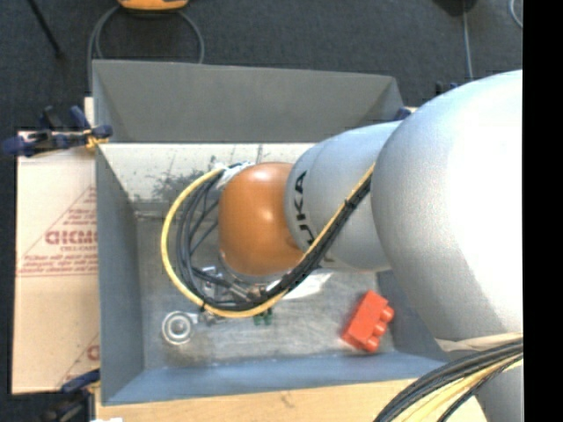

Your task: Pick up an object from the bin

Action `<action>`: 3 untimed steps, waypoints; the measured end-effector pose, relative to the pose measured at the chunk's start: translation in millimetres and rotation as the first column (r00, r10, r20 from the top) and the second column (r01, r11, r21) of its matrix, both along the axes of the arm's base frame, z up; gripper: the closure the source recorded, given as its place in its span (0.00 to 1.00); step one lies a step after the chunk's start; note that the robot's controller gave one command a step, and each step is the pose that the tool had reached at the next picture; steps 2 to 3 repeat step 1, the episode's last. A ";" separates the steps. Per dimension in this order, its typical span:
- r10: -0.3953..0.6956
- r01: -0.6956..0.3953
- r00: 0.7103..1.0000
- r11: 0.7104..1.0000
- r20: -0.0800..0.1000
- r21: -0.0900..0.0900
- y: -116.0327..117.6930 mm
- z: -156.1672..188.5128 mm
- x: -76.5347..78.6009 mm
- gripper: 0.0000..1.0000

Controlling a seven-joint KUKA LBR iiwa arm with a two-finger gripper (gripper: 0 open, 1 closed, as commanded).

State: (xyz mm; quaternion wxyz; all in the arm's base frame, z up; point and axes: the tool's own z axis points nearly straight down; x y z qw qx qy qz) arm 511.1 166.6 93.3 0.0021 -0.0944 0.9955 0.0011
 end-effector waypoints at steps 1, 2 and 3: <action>-0.019 0.019 1.000 1.000 0.001 0.001 4.9 16.6 -4.3 1.00; -0.019 0.019 1.000 1.000 0.001 0.001 4.9 16.6 -4.3 1.00; -0.019 0.019 1.000 1.000 0.001 0.001 4.9 16.6 -4.3 1.00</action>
Offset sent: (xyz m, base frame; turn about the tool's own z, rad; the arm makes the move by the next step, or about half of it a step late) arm -0.0053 0.0048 0.0155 0.0209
